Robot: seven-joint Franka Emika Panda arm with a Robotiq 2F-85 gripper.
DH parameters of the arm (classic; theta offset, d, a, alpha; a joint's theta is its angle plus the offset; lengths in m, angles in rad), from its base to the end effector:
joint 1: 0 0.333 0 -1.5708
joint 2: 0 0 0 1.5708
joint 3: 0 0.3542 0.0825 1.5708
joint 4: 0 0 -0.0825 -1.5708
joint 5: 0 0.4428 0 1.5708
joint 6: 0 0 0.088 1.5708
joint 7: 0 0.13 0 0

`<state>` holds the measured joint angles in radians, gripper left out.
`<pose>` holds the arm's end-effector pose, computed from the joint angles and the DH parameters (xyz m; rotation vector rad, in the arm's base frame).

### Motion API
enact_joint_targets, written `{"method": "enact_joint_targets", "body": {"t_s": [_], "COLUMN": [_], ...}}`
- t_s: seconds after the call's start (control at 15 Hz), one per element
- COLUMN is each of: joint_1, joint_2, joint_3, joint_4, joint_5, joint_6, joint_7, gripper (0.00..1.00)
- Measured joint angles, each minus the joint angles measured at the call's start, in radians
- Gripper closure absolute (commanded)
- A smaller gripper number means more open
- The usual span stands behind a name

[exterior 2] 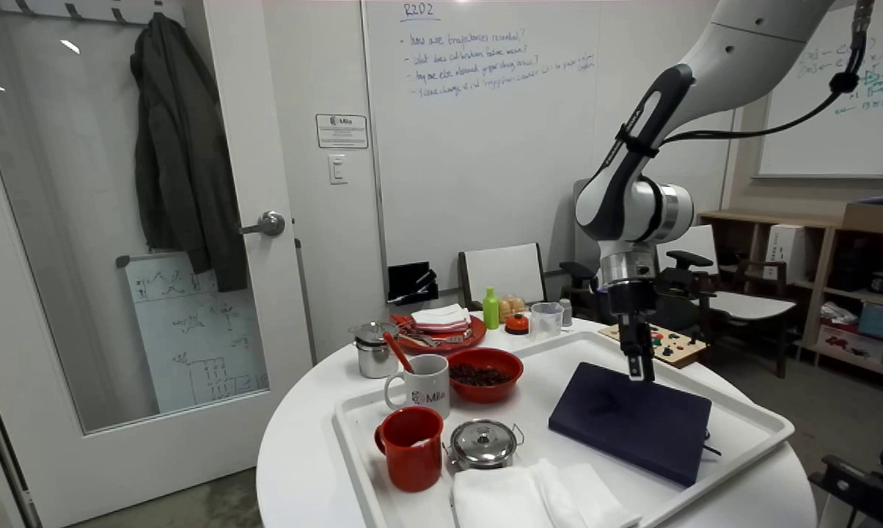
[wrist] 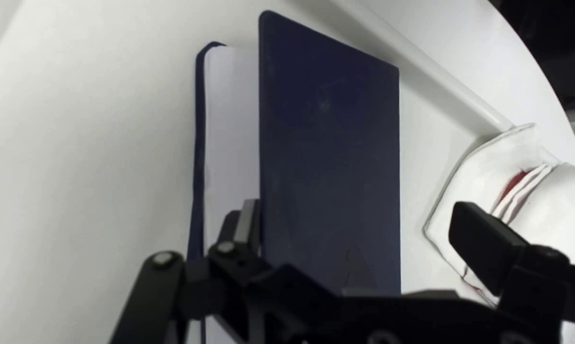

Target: Open the blue book

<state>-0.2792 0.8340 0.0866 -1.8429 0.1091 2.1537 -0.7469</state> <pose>0.5937 -0.1045 -0.0032 -2.6523 -0.6190 0.5584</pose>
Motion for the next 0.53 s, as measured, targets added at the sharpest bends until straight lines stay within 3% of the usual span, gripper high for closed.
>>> {"method": "enact_joint_targets", "body": {"t_s": [0.53], "joint_1": [0.051], "joint_2": [-0.101], "joint_3": [0.005], "joint_4": [-0.112], "joint_5": [-0.059], "joint_6": [0.059], "joint_7": [-0.016], "gripper": [0.0]}}
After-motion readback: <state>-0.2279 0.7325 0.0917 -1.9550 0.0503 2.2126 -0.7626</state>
